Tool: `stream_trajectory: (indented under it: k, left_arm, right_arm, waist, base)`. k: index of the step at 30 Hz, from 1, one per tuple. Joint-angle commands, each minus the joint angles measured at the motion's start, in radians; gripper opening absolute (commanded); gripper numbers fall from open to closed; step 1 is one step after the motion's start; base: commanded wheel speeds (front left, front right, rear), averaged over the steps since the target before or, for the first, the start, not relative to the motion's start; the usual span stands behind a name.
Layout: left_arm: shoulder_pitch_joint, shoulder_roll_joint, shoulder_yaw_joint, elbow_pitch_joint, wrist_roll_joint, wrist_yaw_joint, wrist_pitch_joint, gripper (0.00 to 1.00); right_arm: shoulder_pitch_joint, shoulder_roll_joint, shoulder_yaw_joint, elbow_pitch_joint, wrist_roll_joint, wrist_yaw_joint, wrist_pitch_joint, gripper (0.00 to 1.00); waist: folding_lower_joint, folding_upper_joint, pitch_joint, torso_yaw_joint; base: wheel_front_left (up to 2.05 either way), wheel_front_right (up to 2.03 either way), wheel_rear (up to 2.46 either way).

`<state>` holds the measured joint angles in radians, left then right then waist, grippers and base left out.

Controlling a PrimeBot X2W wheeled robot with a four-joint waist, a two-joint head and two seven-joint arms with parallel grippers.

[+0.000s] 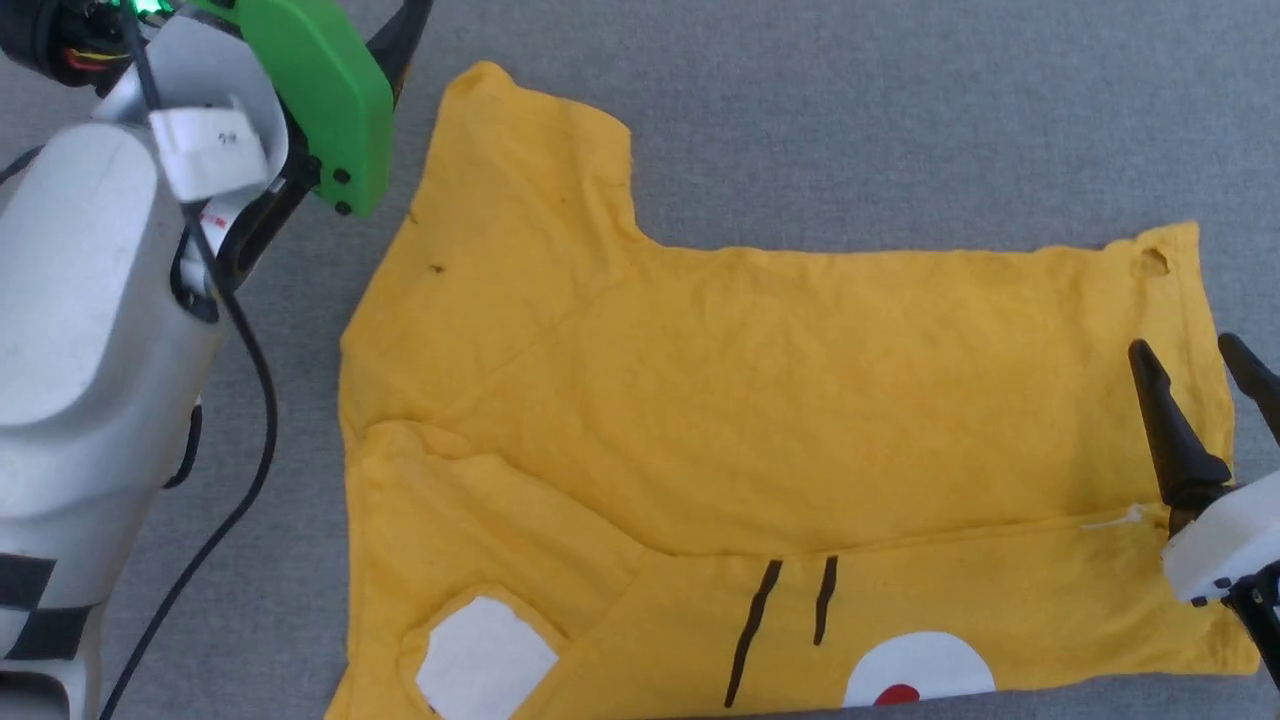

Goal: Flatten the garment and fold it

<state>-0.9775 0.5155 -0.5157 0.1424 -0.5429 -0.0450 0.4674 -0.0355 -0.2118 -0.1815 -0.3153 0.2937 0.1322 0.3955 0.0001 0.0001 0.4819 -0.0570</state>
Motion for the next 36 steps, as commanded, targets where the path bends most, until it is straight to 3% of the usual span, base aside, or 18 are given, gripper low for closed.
stream_trajectory:
  k: [1,11,12,13,14,20,26,36]
  left_arm:
    - [-0.022,-0.004,-0.007,0.025,-0.012,-0.012,0.017,1.00]
    - [-0.007,0.017,-0.038,0.140,-0.055,-0.029,0.129,1.00]
    - [-0.002,0.018,-0.040,0.146,-0.058,-0.030,0.131,0.93]
    - [0.003,0.019,-0.044,0.150,-0.058,-0.033,0.128,0.15]
    - [0.006,0.020,-0.046,0.153,-0.057,-0.035,0.122,0.00]
    - [0.027,0.012,-0.047,0.174,-0.054,-0.036,0.053,0.00]
    - [0.034,-0.001,-0.048,0.182,-0.056,-0.034,0.014,0.00]
    - [0.025,-0.024,-0.054,0.168,-0.060,-0.021,0.000,0.00]
  right_arm:
    - [-0.025,-0.007,0.007,0.002,0.004,-0.002,-0.009,1.00]
    - [-0.057,-0.018,0.015,0.021,0.014,-0.002,-0.016,1.00]
    - [-0.057,-0.020,0.014,0.022,0.013,-0.002,-0.015,1.00]
    - [-0.059,-0.022,0.011,0.021,0.014,-0.002,-0.015,1.00]
    - [-0.061,-0.023,0.008,0.020,0.013,-0.002,-0.015,1.00]
    - [-0.098,-0.055,-0.002,-0.009,0.017,-0.002,-0.010,1.00]
    - [-0.231,-0.154,0.010,-0.005,0.048,-0.002,0.059,1.00]
    - [-0.416,-0.241,0.010,0.195,0.137,-0.002,0.300,1.00]
  waist:
    - [-0.0001,-0.0001,0.085,-0.055]
    - [-0.0001,-0.0001,0.143,-0.094]
    - [-0.0001,-0.0001,0.145,-0.095]
    - [-0.0001,-0.0001,0.145,-0.096]
    - [-0.0001,-0.0001,0.145,-0.096]
    - [-0.0001,-0.0001,0.116,-0.080]
    - [-0.0001,-0.0001,0.089,-0.048]
    - [-0.0001,-0.0001,0.110,0.007]
  base:
    - [0.00,0.00,0.00]
    - [0.00,0.00,0.00]
    - [0.00,0.00,0.00]
    - [0.00,0.00,0.00]
    - [0.00,0.00,0.00]
    - [0.00,0.00,0.00]
    - [0.00,0.00,0.00]
    - [0.00,0.00,0.00]
